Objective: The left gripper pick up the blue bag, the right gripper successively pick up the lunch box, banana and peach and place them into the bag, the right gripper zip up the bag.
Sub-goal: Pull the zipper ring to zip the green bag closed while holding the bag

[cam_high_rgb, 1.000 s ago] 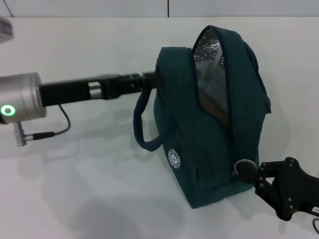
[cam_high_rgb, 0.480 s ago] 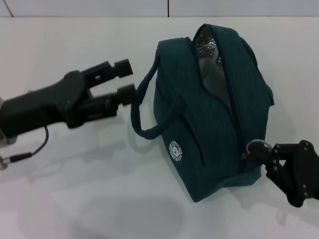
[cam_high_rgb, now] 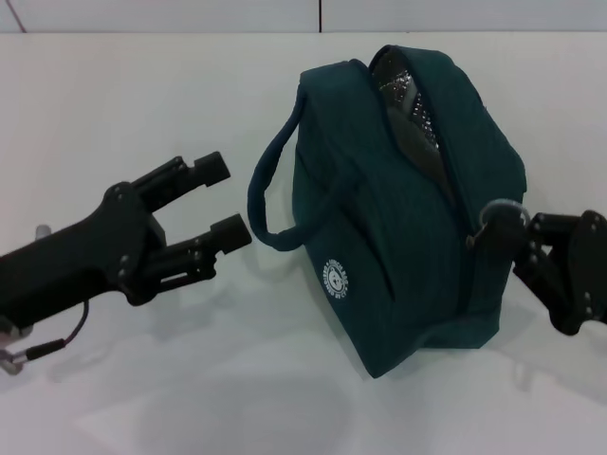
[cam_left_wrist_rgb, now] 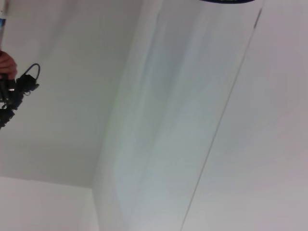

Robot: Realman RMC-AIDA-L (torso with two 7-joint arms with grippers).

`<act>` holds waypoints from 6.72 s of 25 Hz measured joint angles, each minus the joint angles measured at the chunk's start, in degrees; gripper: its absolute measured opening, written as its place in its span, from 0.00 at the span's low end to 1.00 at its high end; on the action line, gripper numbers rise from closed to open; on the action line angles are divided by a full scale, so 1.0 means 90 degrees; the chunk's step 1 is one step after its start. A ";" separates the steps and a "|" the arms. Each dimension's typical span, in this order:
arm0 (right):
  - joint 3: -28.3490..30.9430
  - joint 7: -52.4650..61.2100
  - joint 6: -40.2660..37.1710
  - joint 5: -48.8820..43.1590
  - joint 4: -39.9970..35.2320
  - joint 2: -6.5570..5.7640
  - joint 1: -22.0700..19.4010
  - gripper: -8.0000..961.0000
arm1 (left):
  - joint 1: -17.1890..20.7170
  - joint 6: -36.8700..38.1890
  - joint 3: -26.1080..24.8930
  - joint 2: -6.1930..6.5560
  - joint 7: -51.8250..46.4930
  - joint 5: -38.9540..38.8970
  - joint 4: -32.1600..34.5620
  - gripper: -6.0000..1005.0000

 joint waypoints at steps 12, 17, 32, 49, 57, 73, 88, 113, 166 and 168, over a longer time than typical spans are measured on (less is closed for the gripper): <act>-0.0040 0.0057 0.0022 0.0808 0.0047 0.0000 0.0866 0.02 | 0.0017 -0.0399 0.0055 -0.0008 0.0782 0.0520 -0.0625 0.82; -0.0131 0.0116 0.0270 0.0831 0.0066 0.0000 0.1282 0.02 | -0.0093 -0.0575 0.0067 -0.0017 0.1091 0.0537 -0.0944 0.81; -0.0296 0.0176 0.0708 0.0838 0.0309 0.0000 0.2016 0.02 | -0.0483 -0.1306 0.0004 -0.0071 0.1857 -0.0254 -0.1856 0.77; -0.0301 0.0155 0.0917 0.0859 0.0194 0.0000 0.2147 0.02 | -0.1056 -0.1540 0.0032 -0.0072 0.2173 -0.0319 -0.2234 0.73; -0.0300 0.0156 0.0997 0.0859 0.0195 0.0000 0.2189 0.02 | -0.1004 -0.1231 0.0035 -0.0049 0.2141 -0.0287 -0.2241 0.69; -0.0305 0.0157 0.1024 0.0857 0.0180 0.0000 0.2260 0.02 | -0.1273 -0.1926 -0.0004 -0.0098 0.2387 -0.0477 -0.2529 0.65; -0.0305 0.0157 0.0949 0.0877 0.0194 0.0001 0.2212 0.02 | -0.1279 -0.1898 0.0041 -0.0079 0.2567 -0.0538 -0.2647 0.33; -0.0275 0.1308 0.1411 0.1490 0.0216 0.0000 0.2232 0.02 | -0.1168 -0.1862 0.1031 -0.0030 0.2564 -0.0443 -0.2525 0.08; -0.0460 0.1917 0.2022 0.1995 0.0212 0.0000 0.1810 0.02 | 0.0216 -0.2191 0.0946 0.0060 0.1968 -0.1772 -0.1602 0.29; -0.0462 0.1929 0.2029 0.1996 0.0216 0.0000 0.1792 0.02 | 0.0246 -0.2187 0.0948 0.0068 0.1220 -0.1604 -0.0845 0.37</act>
